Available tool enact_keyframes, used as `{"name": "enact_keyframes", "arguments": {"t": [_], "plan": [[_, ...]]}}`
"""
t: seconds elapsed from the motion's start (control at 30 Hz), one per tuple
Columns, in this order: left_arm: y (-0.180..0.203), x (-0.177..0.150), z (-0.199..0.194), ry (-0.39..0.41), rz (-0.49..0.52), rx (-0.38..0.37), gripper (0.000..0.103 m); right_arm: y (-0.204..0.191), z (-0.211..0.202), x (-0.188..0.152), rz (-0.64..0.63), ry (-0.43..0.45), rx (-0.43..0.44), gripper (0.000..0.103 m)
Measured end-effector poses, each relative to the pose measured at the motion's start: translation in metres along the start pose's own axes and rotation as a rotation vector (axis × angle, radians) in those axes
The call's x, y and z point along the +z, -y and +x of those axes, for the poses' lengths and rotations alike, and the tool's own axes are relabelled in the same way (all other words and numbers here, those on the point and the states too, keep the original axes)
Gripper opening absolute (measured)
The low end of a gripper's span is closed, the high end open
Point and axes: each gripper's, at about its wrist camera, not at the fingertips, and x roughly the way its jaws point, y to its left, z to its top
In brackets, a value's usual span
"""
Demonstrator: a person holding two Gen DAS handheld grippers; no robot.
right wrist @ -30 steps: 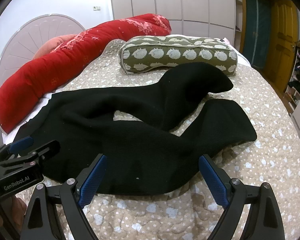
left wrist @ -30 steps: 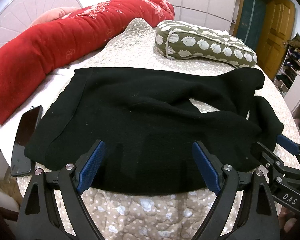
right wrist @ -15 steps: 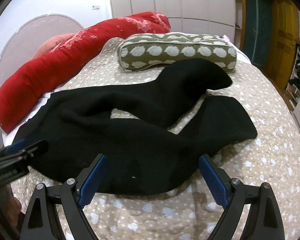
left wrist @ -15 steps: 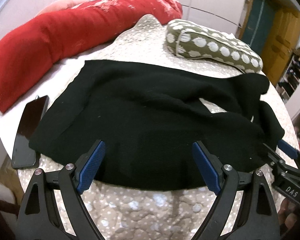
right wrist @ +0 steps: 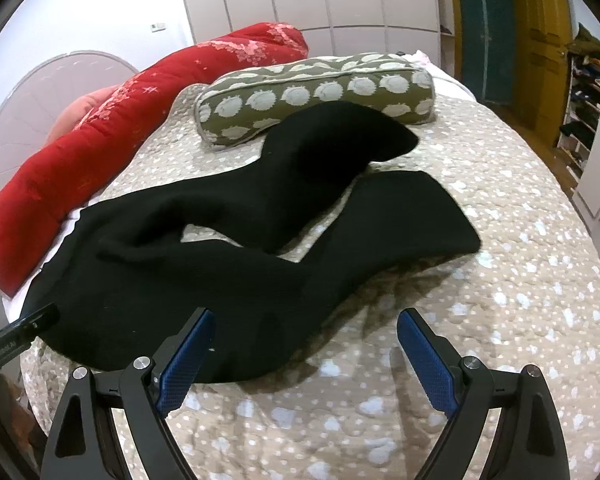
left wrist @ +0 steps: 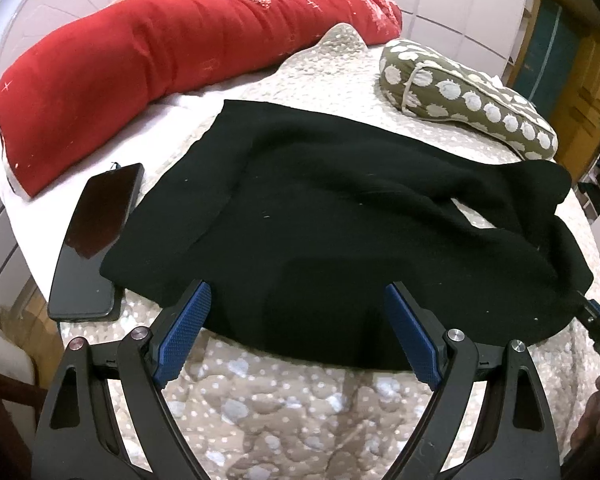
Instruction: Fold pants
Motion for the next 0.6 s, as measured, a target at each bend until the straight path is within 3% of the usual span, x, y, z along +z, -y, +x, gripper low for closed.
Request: {"name": "enact_keyframes", "arguments": {"t": [0.37,0.6], "plan": [[-0.002,-0.004,0.018,-0.046,-0.028,-0.014,0.089,0.064,-0.004,-0.002,0.162,0.015,-0.044,0.092],[0.002,-0.003,0.024,-0.051,-0.018,-0.002,0.089,0.103,0.013,0.006,0.345,-0.010,0.092,0.092]]}}
